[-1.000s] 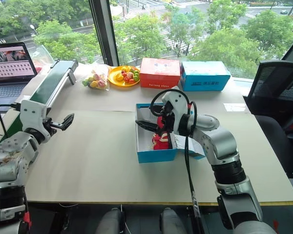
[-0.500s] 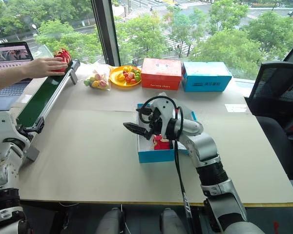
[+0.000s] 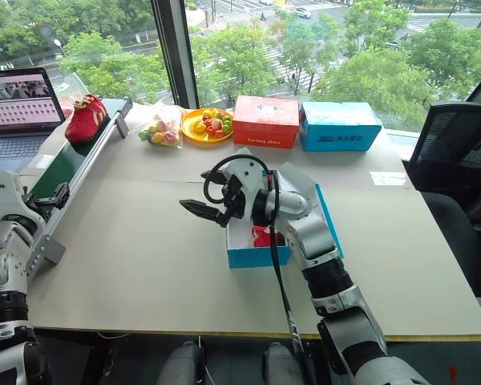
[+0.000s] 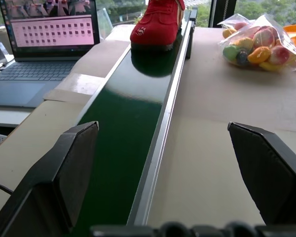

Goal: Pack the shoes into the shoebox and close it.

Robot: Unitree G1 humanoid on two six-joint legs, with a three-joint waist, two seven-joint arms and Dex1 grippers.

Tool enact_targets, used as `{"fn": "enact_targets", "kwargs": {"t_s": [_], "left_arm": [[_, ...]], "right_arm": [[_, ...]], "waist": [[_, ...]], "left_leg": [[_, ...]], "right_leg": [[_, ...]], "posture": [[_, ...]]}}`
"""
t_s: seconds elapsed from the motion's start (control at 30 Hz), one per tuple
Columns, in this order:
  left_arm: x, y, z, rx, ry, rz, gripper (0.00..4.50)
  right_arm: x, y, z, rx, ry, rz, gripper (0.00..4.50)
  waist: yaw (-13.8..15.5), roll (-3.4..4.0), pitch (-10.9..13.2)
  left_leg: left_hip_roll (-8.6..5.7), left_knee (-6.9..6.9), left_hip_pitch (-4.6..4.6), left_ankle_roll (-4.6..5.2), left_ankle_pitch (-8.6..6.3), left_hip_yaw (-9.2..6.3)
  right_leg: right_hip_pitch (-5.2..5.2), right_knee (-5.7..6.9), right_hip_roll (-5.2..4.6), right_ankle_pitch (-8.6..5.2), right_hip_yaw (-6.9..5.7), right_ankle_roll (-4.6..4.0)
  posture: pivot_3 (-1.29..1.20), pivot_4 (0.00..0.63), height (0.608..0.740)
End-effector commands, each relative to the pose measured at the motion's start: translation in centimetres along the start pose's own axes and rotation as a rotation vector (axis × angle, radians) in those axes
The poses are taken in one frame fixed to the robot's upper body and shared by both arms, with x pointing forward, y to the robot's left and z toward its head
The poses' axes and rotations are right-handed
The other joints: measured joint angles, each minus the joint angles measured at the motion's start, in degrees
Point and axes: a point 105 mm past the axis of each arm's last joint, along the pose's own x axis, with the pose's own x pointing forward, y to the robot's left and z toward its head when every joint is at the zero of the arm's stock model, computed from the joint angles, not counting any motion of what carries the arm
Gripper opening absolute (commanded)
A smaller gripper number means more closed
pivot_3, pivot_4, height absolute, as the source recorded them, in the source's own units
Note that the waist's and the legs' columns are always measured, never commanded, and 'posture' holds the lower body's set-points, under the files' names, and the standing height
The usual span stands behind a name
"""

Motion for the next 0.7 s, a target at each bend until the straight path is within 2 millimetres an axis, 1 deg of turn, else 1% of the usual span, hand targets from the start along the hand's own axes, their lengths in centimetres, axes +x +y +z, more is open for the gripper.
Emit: {"fn": "enact_targets", "kwargs": {"t_s": [0.03, 0.33, 0.5, 0.63, 0.7], "left_arm": [[0.5, 1.7, 2.1, 0.048, -0.035, -0.018, 4.5], [1.3, 4.3, 2.2, 0.065, -0.008, -0.005, 4.5], [1.7, 4.5, 2.1, 0.083, 0.003, -0.007, 4.5], [2.0, 4.7, 3.1, 0.071, -0.011, 0.001, 4.5], [2.1, 4.6, 3.2, 0.066, -0.011, 0.001, 4.5]], "right_arm": [[-0.2, -0.2, 2.2, -0.064, -0.058, 0.005, 4.48], [-0.8, 0.3, 2.4, -0.064, -0.064, 0.034, 4.48], [-1.1, 0.2, 2.3, -0.063, -0.056, 0.03, 4.48], [-1.4, 0.0, 2.3, -0.067, -0.049, 0.02, 4.48], [-1.5, 0.0, 2.4, -0.069, -0.046, 0.017, 4.48]], "waist": [[0.0, 0.0, 0.0], [0.52, -0.05, 0.01], [0.75, -0.12, 0.01], [0.89, -0.13, 0.01], [0.89, -0.14, 0.01]], "left_leg": [[0.0, -0.01, 0.0, 0.0, 0.0, 0.0], [0.0, -0.01, 0.0, 0.0, 0.0, 0.01], [0.01, -0.01, -0.02, -0.01, 0.0, 0.02], [0.02, 0.0, -0.02, -0.02, 0.0, 0.02], [0.02, 0.0, -0.02, -0.02, 0.0, 0.02]], "right_leg": [[0.0, 0.0, 0.0, 0.0, 0.0, 0.0], [-0.01, 0.0, -0.01, 0.0, -0.04, 0.0], [-0.02, -0.01, 0.0, 0.0, -0.06, 0.0], [-0.02, 0.01, -0.01, -0.01, -0.08, 0.0], [-0.01, 0.01, 0.0, -0.01, -0.09, 0.0]], "posture": [[0.0, 0.15, 0.74], [0.0, 0.15, 0.74], [0.0, 0.15, 0.74], [0.0, 0.15, 0.74], [0.0, 0.15, 0.74]]}}
